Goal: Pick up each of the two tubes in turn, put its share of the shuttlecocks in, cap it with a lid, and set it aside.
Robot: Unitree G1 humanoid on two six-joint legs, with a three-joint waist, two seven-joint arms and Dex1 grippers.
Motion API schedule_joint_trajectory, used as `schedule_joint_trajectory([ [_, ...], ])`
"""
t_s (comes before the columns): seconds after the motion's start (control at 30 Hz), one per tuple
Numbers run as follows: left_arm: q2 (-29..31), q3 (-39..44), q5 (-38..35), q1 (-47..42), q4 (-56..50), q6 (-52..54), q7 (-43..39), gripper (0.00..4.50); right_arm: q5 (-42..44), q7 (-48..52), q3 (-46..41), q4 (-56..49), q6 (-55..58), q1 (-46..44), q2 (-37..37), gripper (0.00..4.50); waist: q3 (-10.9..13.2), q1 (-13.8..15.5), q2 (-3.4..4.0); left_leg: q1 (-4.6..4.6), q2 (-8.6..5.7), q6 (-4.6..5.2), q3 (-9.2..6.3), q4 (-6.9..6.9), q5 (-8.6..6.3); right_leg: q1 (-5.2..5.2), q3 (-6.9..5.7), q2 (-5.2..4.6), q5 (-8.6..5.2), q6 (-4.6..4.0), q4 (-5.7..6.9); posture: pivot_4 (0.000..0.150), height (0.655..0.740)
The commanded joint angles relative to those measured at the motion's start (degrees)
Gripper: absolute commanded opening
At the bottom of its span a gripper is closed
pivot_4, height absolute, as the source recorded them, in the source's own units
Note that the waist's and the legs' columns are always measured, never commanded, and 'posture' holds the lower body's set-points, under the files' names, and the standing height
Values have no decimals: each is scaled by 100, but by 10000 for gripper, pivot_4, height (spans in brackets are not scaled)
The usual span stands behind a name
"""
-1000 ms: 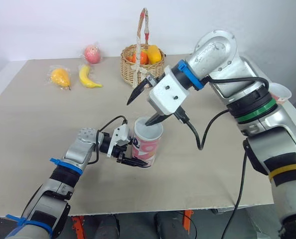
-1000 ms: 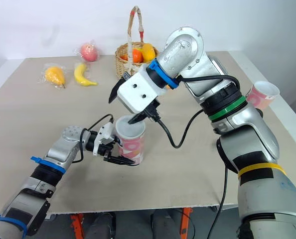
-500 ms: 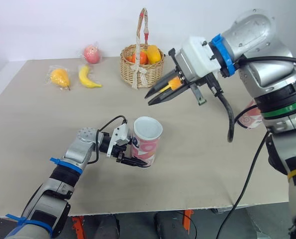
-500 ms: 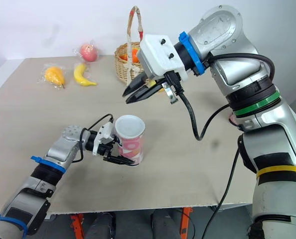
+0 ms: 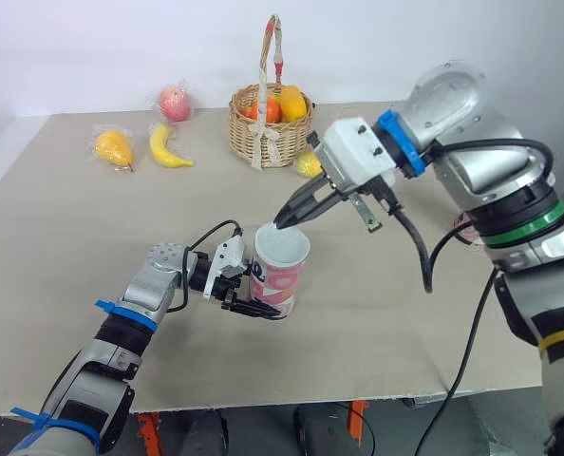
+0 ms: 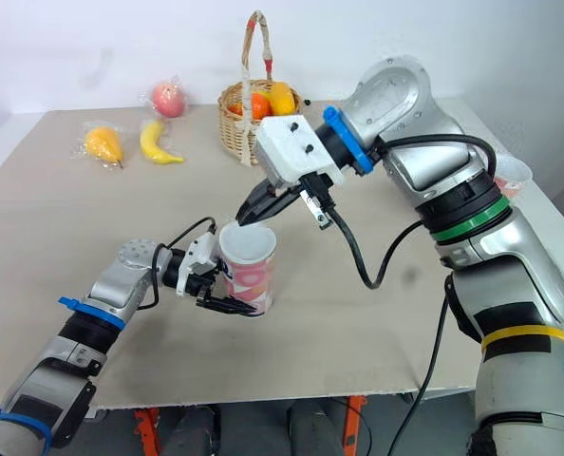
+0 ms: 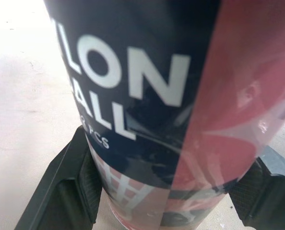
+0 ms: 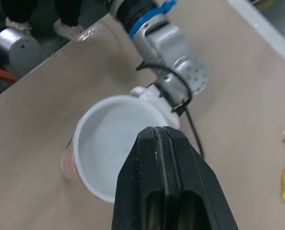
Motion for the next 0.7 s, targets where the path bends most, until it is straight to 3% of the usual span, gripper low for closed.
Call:
schedule_joint_trajectory([
  [0.03, 152, -138, 249, 194, 195, 122, 58, 30670, -81, 215, 41, -150, -84, -66, 95, 212, 0, 0, 0, 1, 0, 0, 0, 0, 0, 1, 0, 0, 0, 0, 0, 1500, 7400],
  [0.43, 202, -133, 230, 300, 42, 195, 90, 30670, -640, 215, 534, 48, -563, -6, 350, 212, -1, -7, -1, 0, 0, 0, 0, -1, 0, 1, -1, 0, -1, 0, 0, 1500, 7400],
  [0.7, 213, -122, 211, 358, -29, 230, 129, 30670, -1120, 215, 1319, -117, -1190, 155, 107, 212, -10, -8, -8, 9, 1, 0, 0, -1, 0, 9, -1, 1, -1, 0, 0, 1500, 7400],
])
